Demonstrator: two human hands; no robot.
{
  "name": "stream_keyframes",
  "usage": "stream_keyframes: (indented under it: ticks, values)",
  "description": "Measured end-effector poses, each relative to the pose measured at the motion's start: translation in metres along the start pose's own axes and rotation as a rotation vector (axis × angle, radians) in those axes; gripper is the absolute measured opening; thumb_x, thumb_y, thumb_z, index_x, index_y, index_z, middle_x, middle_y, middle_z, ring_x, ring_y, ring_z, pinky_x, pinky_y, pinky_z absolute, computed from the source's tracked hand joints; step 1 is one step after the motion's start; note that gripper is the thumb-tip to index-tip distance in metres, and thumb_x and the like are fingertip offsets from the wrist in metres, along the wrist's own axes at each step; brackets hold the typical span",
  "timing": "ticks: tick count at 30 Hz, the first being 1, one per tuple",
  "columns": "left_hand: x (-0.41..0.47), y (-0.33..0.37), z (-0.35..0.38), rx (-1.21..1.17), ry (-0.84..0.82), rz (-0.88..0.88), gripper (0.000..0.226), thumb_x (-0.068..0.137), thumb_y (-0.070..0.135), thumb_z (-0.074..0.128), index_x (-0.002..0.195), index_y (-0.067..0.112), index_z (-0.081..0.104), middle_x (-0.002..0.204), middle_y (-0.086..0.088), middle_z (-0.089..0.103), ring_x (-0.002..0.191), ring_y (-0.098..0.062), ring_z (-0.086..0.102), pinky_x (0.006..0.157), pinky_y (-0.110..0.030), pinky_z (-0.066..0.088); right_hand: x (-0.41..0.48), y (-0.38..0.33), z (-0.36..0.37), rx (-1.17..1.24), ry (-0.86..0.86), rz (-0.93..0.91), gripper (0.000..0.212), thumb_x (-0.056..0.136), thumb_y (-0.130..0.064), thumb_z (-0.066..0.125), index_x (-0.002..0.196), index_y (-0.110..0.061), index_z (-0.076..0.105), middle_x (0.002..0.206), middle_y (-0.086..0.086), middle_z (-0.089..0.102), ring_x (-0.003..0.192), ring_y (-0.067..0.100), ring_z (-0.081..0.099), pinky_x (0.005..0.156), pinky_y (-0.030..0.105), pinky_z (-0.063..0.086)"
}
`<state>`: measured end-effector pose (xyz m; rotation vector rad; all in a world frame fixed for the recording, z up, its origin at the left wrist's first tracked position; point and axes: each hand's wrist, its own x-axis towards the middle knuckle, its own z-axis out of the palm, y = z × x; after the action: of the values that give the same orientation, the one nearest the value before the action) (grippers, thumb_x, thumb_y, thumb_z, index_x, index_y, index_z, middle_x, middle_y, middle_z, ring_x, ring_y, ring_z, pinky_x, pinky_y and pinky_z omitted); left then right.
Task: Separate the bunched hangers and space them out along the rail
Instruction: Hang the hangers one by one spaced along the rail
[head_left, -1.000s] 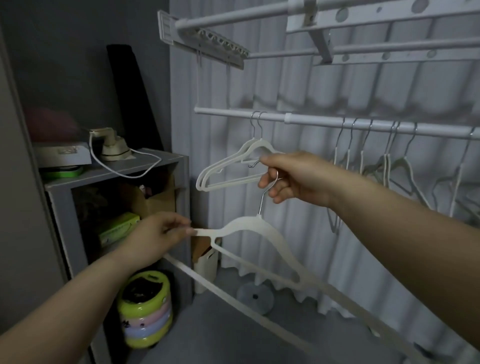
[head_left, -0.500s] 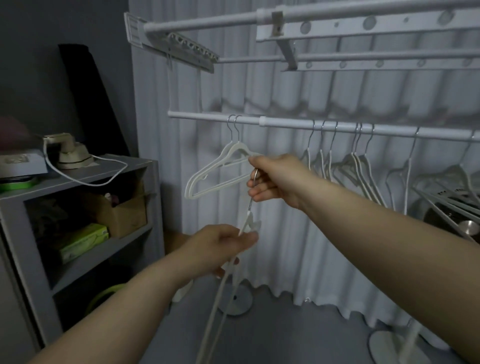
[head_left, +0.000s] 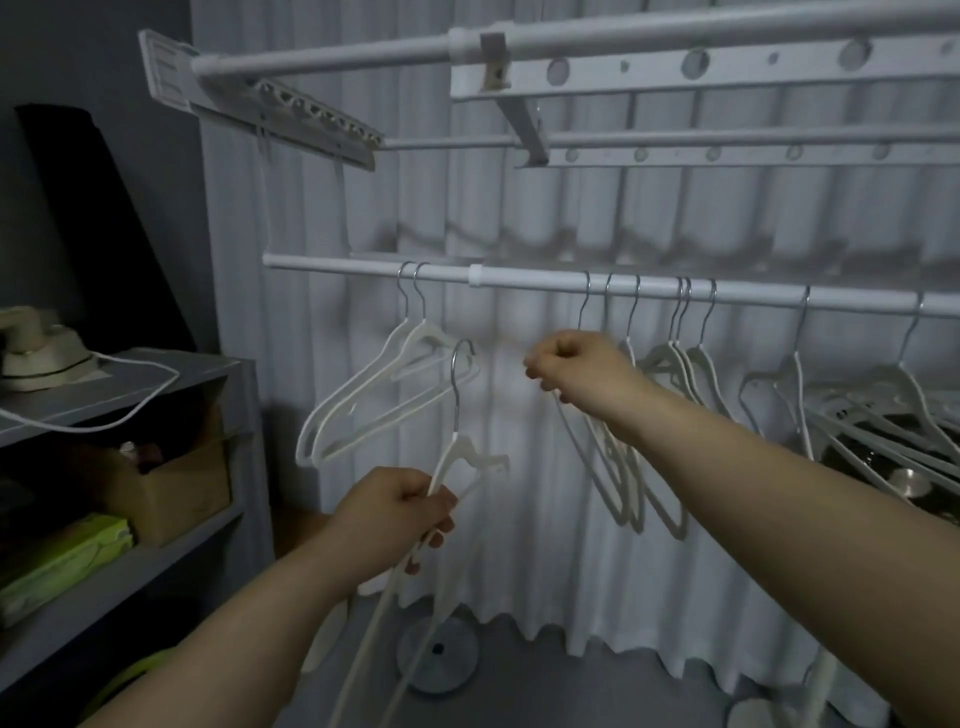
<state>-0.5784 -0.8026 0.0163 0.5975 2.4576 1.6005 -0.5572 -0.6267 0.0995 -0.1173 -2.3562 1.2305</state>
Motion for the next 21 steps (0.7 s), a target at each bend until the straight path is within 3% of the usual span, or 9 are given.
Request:
stream_keyframes:
  ticks: [1, 3, 6, 10, 15, 21]
  values:
    - [0.011, 0.002, 0.0, 0.002, 0.008, 0.003, 0.021, 0.091, 0.015, 0.051, 0.071, 0.015, 0.059, 0.069, 0.002, 0.063, 0.065, -0.012, 0.059, 0.046, -0.02, 0.046, 0.012, 0.007, -0.005, -0.103, 0.026, -0.033, 0.014, 0.087, -0.008, 0.052, 0.092, 0.0, 0.063, 0.078, 0.007, 0.057, 0.065, 0.004, 0.055, 0.055, 0.008, 0.039]
    - [0.034, 0.009, 0.001, 0.003, 0.03, 0.012, 0.021, 0.09, 0.016, 0.053, 0.07, 0.013, 0.061, 0.067, 0.002, 0.064, 0.063, -0.012, 0.059, 0.042, -0.018, 0.046, 0.036, 0.02, -0.018, -0.372, 0.064, -0.062, 0.025, 0.087, -0.014, 0.055, 0.109, -0.006, 0.06, 0.106, 0.011, 0.061, 0.099, 0.017, 0.058, 0.082, 0.02, 0.044]
    - [0.068, 0.026, 0.005, -0.006, 0.078, 0.049, 0.022, 0.089, 0.016, 0.055, 0.07, 0.007, 0.063, 0.058, 0.003, 0.063, 0.059, -0.015, 0.057, 0.039, -0.016, 0.045, 0.064, 0.035, -0.039, -0.713, 0.162, -0.133, 0.041, 0.087, -0.019, 0.053, 0.127, -0.011, 0.049, 0.134, 0.013, 0.047, 0.125, 0.031, 0.039, 0.102, 0.032, 0.031]
    - [0.113, 0.054, 0.012, 0.007, 0.142, 0.1, 0.026, 0.088, 0.016, 0.055, 0.064, 0.007, 0.059, 0.035, 0.009, 0.058, 0.06, -0.018, 0.055, 0.047, -0.022, 0.045, 0.096, 0.049, -0.064, -0.886, 0.253, -0.245, 0.053, 0.086, -0.021, 0.053, 0.136, -0.014, 0.037, 0.147, 0.009, 0.032, 0.135, 0.026, 0.026, 0.109, 0.032, 0.018]
    - [0.157, 0.081, 0.03, -0.038, 0.193, 0.161, 0.025, 0.088, 0.017, 0.055, 0.065, 0.008, 0.059, 0.041, 0.004, 0.055, 0.066, -0.022, 0.058, 0.048, -0.022, 0.046, 0.125, 0.059, -0.074, -1.022, 0.154, -0.309, 0.066, 0.089, -0.029, 0.05, 0.145, -0.02, 0.017, 0.156, 0.003, 0.011, 0.144, 0.025, 0.007, 0.117, 0.038, 0.001]
    - [0.189, 0.077, 0.042, -0.032, 0.151, 0.132, 0.019, 0.087, 0.013, 0.055, 0.07, 0.005, 0.058, 0.033, 0.006, 0.052, 0.064, -0.024, 0.058, 0.05, -0.023, 0.044, 0.139, 0.069, -0.073, -1.08, 0.101, -0.325, 0.065, 0.09, -0.033, 0.047, 0.145, -0.023, 0.013, 0.155, -0.001, 0.016, 0.142, 0.021, 0.015, 0.117, 0.042, 0.002]
